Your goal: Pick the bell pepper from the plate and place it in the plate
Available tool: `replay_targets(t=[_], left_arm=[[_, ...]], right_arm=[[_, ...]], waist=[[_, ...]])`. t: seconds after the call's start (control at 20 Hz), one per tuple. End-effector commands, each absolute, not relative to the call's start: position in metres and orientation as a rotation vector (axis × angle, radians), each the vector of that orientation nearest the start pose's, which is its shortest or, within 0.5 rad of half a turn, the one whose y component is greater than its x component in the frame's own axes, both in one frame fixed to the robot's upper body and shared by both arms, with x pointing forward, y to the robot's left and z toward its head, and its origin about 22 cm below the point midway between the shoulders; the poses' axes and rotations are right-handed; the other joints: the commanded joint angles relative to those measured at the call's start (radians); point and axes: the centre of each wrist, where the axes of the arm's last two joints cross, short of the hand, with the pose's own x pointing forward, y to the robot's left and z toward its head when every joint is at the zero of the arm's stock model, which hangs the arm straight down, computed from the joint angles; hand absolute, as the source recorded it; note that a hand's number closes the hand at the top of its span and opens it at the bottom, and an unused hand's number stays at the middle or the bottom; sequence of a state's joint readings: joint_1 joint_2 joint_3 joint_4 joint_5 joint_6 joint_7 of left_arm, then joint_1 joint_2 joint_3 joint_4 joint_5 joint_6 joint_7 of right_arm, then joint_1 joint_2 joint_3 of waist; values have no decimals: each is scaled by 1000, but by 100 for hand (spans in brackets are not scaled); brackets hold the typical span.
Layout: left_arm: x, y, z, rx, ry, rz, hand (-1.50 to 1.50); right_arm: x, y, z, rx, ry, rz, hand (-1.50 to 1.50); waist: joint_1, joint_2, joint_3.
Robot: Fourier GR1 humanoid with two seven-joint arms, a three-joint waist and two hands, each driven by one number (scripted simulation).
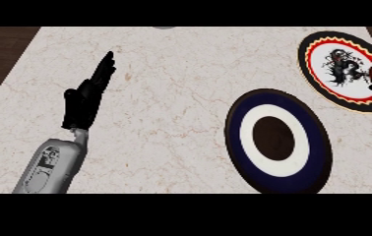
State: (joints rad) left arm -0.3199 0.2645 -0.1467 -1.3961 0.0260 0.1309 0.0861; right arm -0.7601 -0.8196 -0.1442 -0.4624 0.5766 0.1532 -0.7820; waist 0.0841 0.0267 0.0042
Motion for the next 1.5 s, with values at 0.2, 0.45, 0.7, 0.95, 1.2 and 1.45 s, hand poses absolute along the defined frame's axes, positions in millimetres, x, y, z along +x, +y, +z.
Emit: replay_targets(t=[0.2, 0.45, 0.7, 0.95, 1.2, 1.45], left_arm=[[319, 227, 45, 182, -1590, -274, 0], [320, 236, 55, 164, -1604, -277, 0], [319, 231, 53, 172, -1618, -281, 0], [315, 220, 49, 163, -1604, -257, 0], [320, 236, 54, 181, -1602, -245, 0], [318, 233, 50, 168, -1608, -251, 0]], right_arm=[[385, -445, 98, -685, -1466, 1043, -150], [387, -437, 83, -581, -1466, 951, -150], [387, -427, 66, -425, -1580, 839, -150], [384, -447, 88, -341, -1684, 560, -150], [368, -488, 124, -336, -1710, 321, -150], [326, -538, 140, -401, -1711, 192, -150]], waist=[[-5, 5, 0], [-4, 5, 1], [-6, 4, 3], [-19, -1, 2], [-23, 1, 2], [-26, 14, 5]])
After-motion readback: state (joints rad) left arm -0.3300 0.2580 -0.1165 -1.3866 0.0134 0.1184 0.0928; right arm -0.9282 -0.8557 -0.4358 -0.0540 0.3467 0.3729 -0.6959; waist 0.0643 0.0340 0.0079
